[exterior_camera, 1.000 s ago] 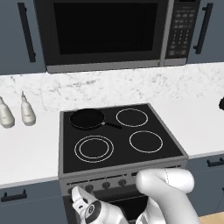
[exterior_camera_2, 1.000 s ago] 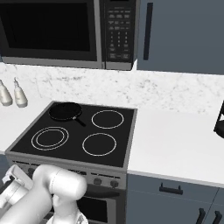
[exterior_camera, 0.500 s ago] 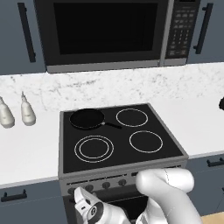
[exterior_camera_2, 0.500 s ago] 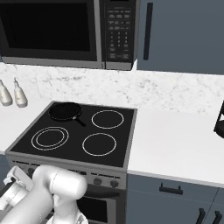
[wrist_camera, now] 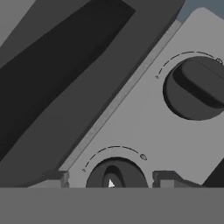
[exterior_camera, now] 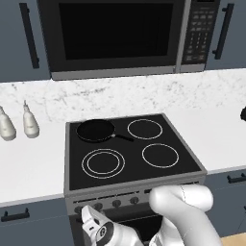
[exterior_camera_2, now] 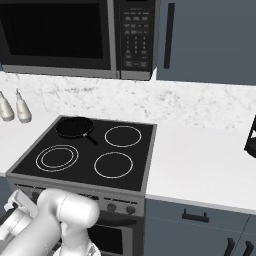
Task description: Turn off the rear left burner of the stove.
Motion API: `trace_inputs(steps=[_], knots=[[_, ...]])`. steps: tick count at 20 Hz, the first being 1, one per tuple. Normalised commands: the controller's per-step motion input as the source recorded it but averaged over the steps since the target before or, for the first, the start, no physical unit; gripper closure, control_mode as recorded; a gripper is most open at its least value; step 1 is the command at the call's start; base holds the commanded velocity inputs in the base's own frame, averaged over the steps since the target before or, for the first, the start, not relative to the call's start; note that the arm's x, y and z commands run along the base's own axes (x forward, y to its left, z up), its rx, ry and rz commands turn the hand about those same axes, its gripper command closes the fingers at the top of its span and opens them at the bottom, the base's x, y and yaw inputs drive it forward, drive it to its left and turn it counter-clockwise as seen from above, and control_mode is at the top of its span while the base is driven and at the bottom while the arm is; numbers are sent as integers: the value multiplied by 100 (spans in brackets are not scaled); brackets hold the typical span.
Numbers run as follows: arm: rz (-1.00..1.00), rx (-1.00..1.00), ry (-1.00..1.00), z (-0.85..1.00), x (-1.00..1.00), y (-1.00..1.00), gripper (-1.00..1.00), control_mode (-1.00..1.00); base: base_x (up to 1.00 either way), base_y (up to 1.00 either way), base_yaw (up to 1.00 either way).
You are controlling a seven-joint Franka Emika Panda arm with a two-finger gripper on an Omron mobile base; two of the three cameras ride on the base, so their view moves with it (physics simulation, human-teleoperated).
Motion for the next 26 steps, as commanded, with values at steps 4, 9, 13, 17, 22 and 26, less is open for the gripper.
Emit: trace_inputs(steps=[4,9,13,17,22,26], knots=[[0,1,0,6,0,0,100,-100,0,0,0],[0,9,0,25,0,0,100,-100,0,0,0],[-3,25,0,25,0,0,100,-100,0,0,0],[-8,37,0,23,0,-2,100,-100,0,0,0],[-11,47,0,23,-1,-10,100,-100,0,0,0],[-11,54,0,25,-2,-18,100,-100,0,0,0]])
